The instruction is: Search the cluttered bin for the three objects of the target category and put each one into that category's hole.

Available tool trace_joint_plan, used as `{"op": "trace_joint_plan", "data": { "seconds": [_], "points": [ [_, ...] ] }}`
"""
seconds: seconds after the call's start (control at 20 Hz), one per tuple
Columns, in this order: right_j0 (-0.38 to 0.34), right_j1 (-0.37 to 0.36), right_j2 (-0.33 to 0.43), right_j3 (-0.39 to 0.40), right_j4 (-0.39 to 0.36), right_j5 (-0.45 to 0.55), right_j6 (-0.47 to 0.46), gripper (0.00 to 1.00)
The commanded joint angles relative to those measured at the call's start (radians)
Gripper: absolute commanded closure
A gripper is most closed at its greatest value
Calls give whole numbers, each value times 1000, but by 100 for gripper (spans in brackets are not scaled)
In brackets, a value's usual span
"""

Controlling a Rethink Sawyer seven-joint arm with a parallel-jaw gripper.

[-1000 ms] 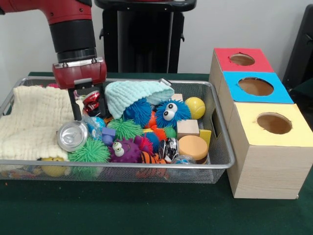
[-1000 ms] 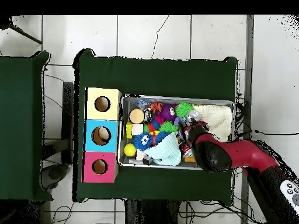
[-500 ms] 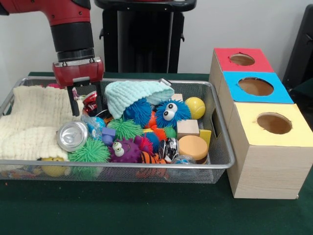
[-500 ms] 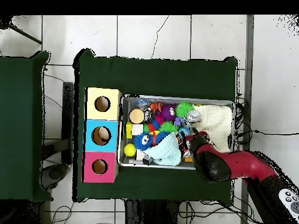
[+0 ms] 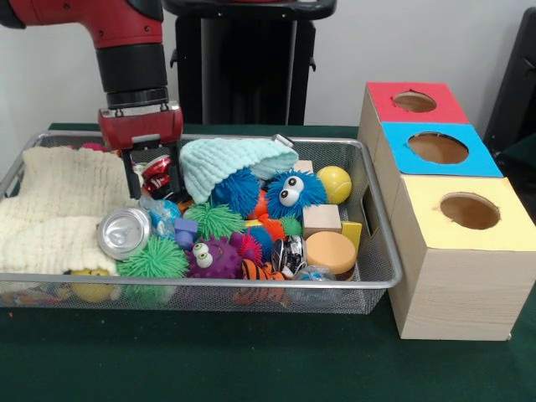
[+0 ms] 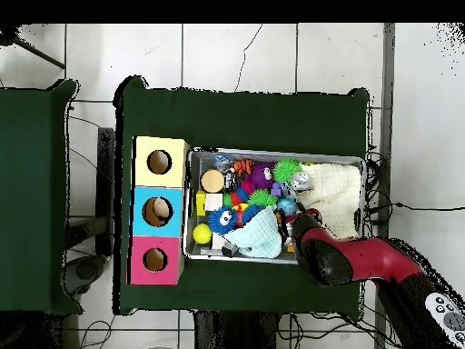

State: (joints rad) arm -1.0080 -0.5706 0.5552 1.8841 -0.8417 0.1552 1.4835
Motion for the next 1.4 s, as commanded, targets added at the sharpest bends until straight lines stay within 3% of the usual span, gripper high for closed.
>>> {"op": "trace_joint_plan", "data": {
  "seconds": [0.05, 0.2, 0.45, 1.4],
  "points": [
    [93, 80, -181, -1, -58, -245, 187, 0],
    [116, 112, -242, -1, -49, -330, 177, 0],
    [121, 164, -277, -18, -36, -397, 144, 0],
    [113, 156, -275, -4, 16, -396, 160, 0]
  ]
}}
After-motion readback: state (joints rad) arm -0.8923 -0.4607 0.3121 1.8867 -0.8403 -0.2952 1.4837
